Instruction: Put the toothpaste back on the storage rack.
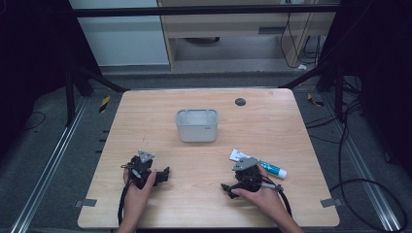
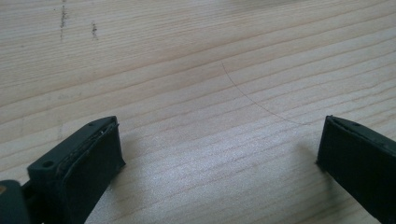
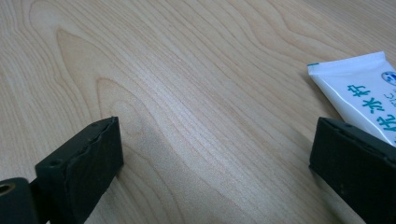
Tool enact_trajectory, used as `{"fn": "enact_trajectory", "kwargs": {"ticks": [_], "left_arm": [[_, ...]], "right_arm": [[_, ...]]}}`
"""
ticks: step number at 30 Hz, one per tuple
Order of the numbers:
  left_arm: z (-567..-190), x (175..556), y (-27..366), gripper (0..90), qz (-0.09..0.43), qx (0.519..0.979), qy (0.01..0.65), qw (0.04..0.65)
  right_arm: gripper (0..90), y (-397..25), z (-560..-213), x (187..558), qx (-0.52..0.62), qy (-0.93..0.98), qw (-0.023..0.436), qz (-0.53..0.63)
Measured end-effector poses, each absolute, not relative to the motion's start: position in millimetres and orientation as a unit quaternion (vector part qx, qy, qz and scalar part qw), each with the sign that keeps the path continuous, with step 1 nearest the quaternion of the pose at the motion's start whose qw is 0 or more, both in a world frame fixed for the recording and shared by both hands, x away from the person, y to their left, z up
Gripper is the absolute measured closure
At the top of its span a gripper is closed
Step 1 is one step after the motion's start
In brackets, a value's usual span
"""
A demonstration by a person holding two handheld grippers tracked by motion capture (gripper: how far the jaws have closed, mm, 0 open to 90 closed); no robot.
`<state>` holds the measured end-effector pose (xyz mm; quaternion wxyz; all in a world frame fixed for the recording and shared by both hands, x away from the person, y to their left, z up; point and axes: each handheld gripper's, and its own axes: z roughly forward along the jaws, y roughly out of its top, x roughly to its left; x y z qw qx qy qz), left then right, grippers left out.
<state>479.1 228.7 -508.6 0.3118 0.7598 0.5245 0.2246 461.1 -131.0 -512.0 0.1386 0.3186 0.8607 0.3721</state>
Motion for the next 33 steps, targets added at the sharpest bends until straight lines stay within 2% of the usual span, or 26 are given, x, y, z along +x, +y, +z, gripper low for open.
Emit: {"fn": "enact_trajectory", "kwargs": {"ticks": [11, 25, 33], "left_arm": [[-508.7, 478.7, 228.2, 0.0, 0.226, 0.759, 0.526, 0.311], [-508.7, 478.2, 228.0, 0.0, 0.227, 0.758, 0.526, 0.310], [-508.9, 477.4, 227.6, 0.0, 0.227, 0.758, 0.527, 0.311]], "right_arm": [[15.6, -143.1, -495.5, 452.7, 0.308, 0.869, 0.151, 0.356], [14.0, -176.2, -462.0, 445.7, 0.315, 0.879, 0.169, 0.317], [13.9, -197.8, -443.0, 453.8, 0.315, 0.892, 0.161, 0.281]]}}
